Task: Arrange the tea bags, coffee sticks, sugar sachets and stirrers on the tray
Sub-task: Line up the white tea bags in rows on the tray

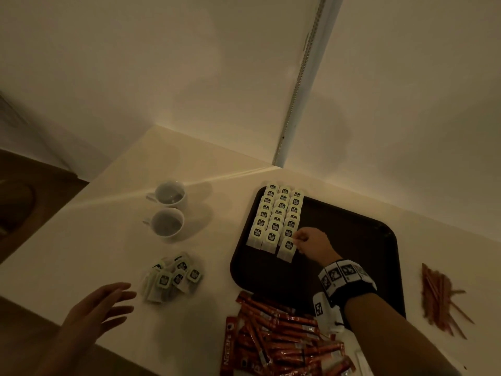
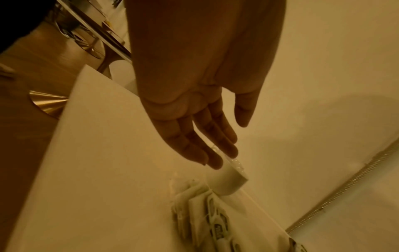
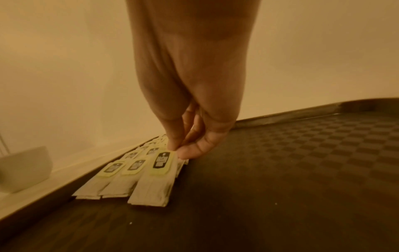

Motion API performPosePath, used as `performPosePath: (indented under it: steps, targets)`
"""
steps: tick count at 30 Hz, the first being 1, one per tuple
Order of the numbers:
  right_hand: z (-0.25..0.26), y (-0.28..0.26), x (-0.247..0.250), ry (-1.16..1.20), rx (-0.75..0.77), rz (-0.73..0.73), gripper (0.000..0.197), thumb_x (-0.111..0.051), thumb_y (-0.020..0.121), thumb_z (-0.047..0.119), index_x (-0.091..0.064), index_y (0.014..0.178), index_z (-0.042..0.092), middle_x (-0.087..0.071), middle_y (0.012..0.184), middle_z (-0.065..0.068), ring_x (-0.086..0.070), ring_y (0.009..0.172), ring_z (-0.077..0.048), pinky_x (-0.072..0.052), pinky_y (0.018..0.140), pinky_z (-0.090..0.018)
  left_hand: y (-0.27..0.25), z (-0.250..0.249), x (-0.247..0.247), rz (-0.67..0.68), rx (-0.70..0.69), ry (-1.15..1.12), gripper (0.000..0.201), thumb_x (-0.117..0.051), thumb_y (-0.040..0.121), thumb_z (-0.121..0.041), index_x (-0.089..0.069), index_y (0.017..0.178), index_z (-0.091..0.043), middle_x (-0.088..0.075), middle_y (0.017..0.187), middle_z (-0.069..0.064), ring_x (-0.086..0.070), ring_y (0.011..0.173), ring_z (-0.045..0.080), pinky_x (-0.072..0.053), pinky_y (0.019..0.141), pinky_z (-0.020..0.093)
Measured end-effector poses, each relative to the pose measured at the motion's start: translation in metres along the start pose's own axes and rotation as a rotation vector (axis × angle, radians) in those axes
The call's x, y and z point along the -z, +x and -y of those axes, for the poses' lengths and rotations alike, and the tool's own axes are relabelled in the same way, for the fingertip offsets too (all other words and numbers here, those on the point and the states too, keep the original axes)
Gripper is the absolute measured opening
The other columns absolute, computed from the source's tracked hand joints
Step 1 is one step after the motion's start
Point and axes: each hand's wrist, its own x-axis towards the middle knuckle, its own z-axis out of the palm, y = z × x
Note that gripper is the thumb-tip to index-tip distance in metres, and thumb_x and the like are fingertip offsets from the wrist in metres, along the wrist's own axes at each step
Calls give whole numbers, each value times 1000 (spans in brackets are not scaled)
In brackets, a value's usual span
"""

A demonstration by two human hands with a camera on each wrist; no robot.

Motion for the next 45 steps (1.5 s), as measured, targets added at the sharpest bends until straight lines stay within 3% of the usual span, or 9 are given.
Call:
performPosePath:
  steps: [8,13,16,19,23,28,36,41,45]
  targets:
    - [4,8,-6,45,8,-27,15,-59,90,7,-64,102,1,-64,110,-12,-56,85,-14,-45,66,-19,-1,8,6,-4,49,-18,22,-42,99,-10,-63,100,-8,-67,99,15,-62,85,34,-56,53,22]
    - [13,8,-5,5,39,-91,13,-61,88,10,-62,100,4,-64,105,-11,-57,92,-17,-48,79,-27,-4,12,12,4,33,-3,22,-41,99,-11,-63,102,-10,-67,103,15,-62,88,34,-56,64,31]
    - [41,-3,-14,23,199,-168,10,-63,87,15,-63,96,10,-59,93,-3,-54,83,-11,-42,69,-18,-5,18,17,-15,28,0,22,-41,99,-11,-63,102,-10,-66,104,17,-61,90,36,-51,72,37]
    - [84,-24,-46,-3,426,70,16,-64,86,17,-64,101,10,-54,90,2,-50,77,-6,-39,65,-12,-7,25,19,-24,35,21,21,-43,99,-13,-64,103,-11,-68,104,16,-62,93,36,-48,75,39]
    - [126,-41,-106,-206,606,437,45,-73,80,26,-56,119,12,-52,111,-7,-50,96,-17,-45,85,-29,-12,35,24,-47,36,29,21,-46,98,-16,-65,104,-13,-71,100,11,-64,93,34,-50,76,40]
    - [146,-50,-156,-558,772,451,82,-82,66,27,-38,135,23,-39,129,-6,-39,115,-28,-45,91,-44,-20,48,35,-94,18,33,20,-47,98,-15,-67,101,-16,-71,98,11,-66,91,34,-51,77,43]
    - [150,-53,-173,-528,727,394,53,-70,78,21,-45,126,18,-40,124,-8,-39,113,-29,-44,90,-43,-6,33,-9,-144,-255,452,14,-71,84,-19,-61,93,-23,-63,89,-2,-62,71,21,-45,54,19]
    - [147,-53,-176,-464,708,373,41,-59,85,11,-47,124,13,-42,122,-12,-44,111,-31,-41,91,-40,36,35,-45,-110,-314,757,23,-69,83,-24,-57,100,-16,-52,89,0,-48,74,19,-35,63,28]
    - [142,-52,-179,-397,722,317,32,-53,87,9,-50,119,12,-48,117,-11,-50,105,-32,-41,85,-39,49,37,-53,-115,-343,915,12,-59,86,-18,-47,82,-17,-48,80,0,-45,73,21,-30,62,29]
